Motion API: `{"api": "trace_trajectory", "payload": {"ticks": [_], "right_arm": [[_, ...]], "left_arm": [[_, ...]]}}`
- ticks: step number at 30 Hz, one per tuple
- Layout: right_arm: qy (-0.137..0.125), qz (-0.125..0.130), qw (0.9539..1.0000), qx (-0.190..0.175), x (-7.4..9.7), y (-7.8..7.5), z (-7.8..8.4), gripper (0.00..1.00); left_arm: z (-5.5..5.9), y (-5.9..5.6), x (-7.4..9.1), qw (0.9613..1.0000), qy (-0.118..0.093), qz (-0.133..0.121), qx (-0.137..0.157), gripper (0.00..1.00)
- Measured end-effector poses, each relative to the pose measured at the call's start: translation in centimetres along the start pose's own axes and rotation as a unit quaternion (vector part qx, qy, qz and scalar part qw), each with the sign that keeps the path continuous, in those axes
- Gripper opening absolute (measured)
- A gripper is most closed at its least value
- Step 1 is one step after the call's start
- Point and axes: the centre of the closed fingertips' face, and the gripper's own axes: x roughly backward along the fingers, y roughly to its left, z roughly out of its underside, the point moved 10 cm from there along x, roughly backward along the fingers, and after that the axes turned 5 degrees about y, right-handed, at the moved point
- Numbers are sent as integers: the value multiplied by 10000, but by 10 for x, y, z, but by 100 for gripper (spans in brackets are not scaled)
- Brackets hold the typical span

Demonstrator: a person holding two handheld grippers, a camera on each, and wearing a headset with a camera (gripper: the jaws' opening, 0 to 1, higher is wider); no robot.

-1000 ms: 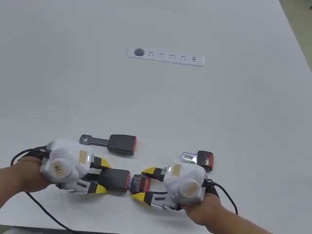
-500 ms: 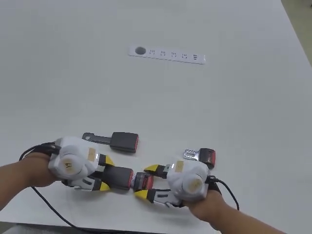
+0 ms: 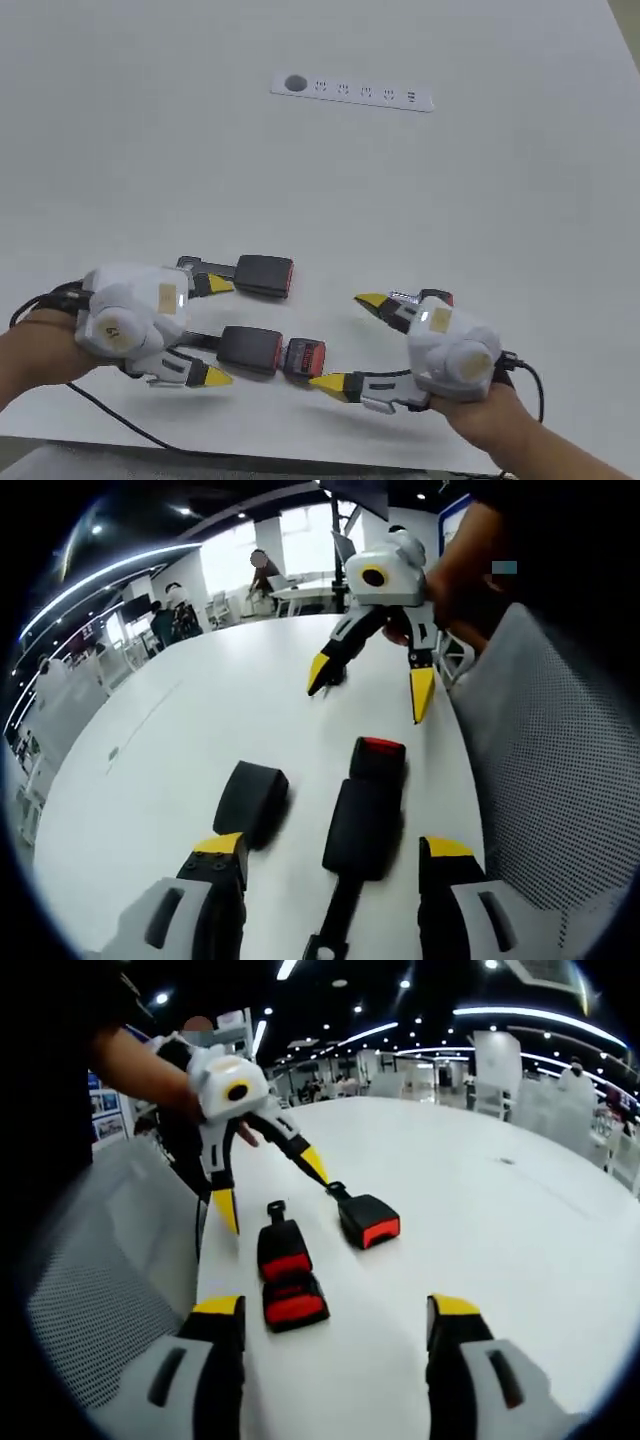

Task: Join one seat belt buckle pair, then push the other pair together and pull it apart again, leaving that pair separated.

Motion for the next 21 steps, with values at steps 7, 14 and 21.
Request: {"api": "trace_trajectory", "payload": {"ticks": [7, 14, 21], "right_arm": [[261, 194, 9994, 108, 34, -42, 7, 77], [625, 285, 9975, 179, 49, -74, 25, 75], [1137, 131, 9931, 253, 52, -93, 47, 69]], "left_arm": [[-10, 31, 2, 9994, -176, -294, 72, 74], [-13, 54, -7, 9995, -212, -225, 96, 73], [-10, 67, -29, 9999, 52, -11, 100, 71]]}}
